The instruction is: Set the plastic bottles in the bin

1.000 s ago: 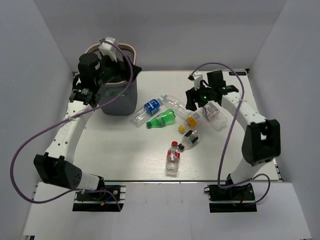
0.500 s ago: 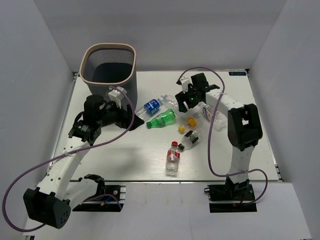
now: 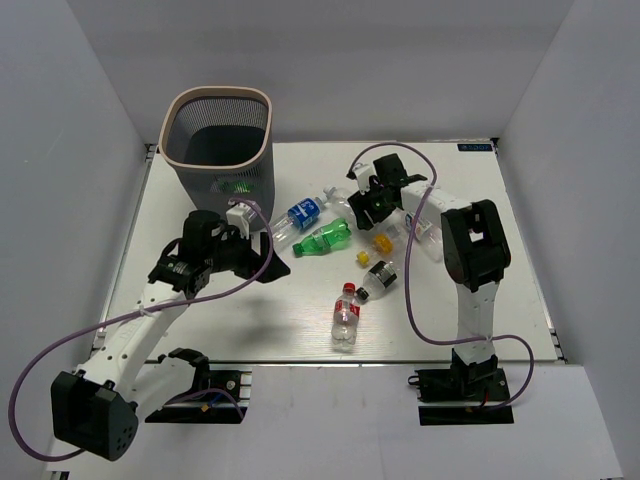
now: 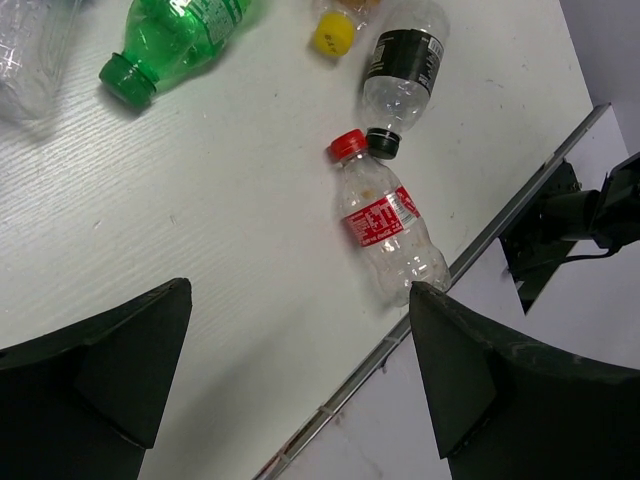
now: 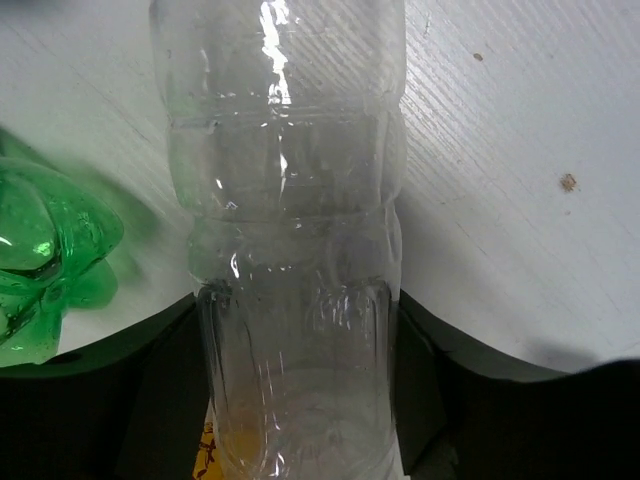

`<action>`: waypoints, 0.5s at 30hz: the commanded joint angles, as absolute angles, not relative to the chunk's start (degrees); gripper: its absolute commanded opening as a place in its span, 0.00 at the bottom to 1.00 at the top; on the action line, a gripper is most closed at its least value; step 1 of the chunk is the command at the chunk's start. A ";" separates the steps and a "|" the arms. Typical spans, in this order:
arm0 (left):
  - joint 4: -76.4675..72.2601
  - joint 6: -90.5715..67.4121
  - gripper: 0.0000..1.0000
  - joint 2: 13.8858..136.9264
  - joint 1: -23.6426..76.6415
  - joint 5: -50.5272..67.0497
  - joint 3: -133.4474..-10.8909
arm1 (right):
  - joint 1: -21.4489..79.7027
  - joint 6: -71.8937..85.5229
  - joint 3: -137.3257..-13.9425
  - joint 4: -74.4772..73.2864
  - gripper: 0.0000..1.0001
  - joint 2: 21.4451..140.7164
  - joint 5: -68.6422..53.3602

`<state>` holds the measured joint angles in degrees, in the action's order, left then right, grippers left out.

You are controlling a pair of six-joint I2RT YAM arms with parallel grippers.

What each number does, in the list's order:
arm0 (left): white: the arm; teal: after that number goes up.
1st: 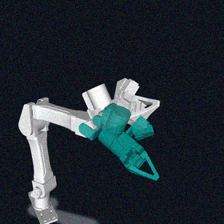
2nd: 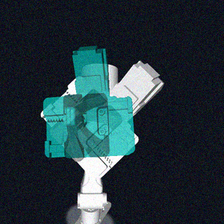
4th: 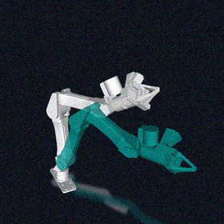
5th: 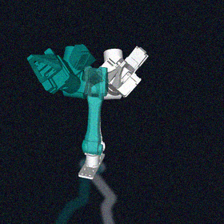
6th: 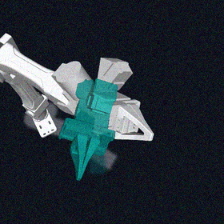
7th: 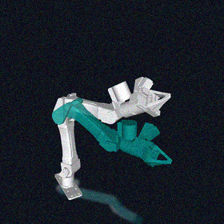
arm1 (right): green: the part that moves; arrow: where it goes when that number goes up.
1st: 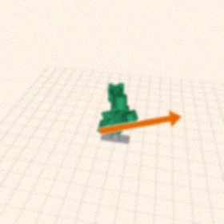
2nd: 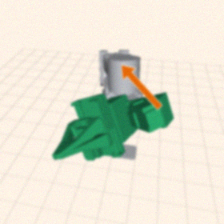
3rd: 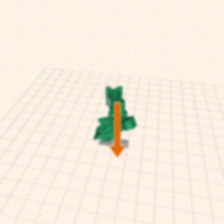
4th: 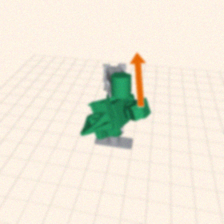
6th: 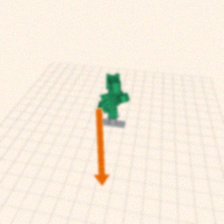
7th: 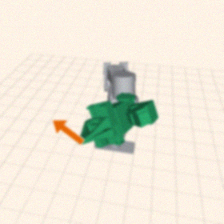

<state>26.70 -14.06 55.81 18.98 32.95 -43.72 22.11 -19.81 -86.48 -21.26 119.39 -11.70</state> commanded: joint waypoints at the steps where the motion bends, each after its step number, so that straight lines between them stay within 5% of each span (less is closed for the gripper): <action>1: 25.05 -15.64 0.99 54.32 19.69 32.61 -42.89 | 22.06 -21.09 -88.86 -19.77 0.62 119.44 -11.77; 9: 21.89 -16.17 0.99 56.16 20.83 32.61 -41.57 | 21.36 -21.01 -91.31 -22.67 0.23 114.70 -11.60; 15: 18.54 -17.84 0.99 57.48 22.41 33.13 -39.29 | 21.36 -21.53 -92.81 -22.68 0.16 106.19 -12.39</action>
